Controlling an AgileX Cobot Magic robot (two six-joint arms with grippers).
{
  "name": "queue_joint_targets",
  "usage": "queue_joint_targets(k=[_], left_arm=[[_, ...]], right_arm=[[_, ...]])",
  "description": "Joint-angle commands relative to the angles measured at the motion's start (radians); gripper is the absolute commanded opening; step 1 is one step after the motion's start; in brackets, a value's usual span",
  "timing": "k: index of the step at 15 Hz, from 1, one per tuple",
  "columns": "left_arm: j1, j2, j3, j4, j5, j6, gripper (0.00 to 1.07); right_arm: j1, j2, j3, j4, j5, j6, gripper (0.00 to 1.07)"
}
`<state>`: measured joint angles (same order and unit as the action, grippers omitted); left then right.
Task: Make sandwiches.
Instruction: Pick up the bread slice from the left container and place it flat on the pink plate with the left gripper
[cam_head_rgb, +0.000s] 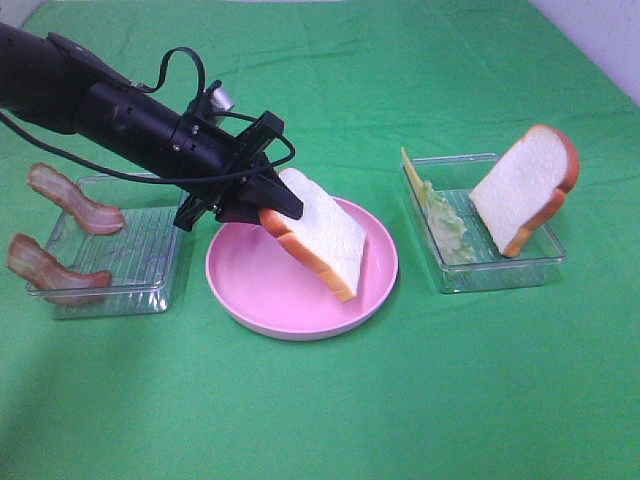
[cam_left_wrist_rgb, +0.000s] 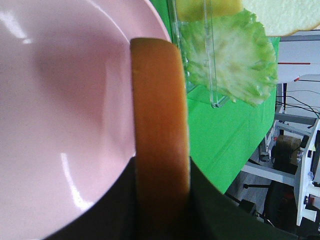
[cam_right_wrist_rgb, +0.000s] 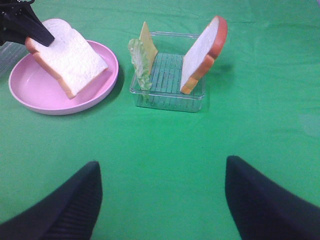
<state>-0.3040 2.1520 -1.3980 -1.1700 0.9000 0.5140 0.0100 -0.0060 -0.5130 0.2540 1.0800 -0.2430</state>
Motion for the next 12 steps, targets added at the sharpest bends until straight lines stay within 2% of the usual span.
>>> queue_joint_targets(k=[1, 3, 6, 8, 12], left_arm=[[-0.005, -0.002, 0.005, -0.013, -0.021, -0.032, 0.02], [-0.005, -0.002, 0.005, -0.013, -0.013, -0.045, 0.12], [-0.005, -0.002, 0.005, -0.006, 0.007, -0.045, 0.16], [-0.005, 0.002, 0.005, -0.007, 0.005, -0.045, 0.24], [-0.005, 0.012, 0.004, -0.008, 0.033, -0.044, 0.51]], right_arm=[[-0.005, -0.011, 0.001, -0.001, -0.004, -0.011, 0.67], [-0.005, -0.011, 0.001, -0.001, -0.004, -0.011, 0.67], [-0.005, -0.011, 0.001, -0.001, -0.004, -0.011, 0.67], [-0.005, -0.011, 0.001, -0.001, -0.004, -0.011, 0.67], [-0.005, -0.011, 0.001, -0.001, -0.004, -0.011, 0.67]])
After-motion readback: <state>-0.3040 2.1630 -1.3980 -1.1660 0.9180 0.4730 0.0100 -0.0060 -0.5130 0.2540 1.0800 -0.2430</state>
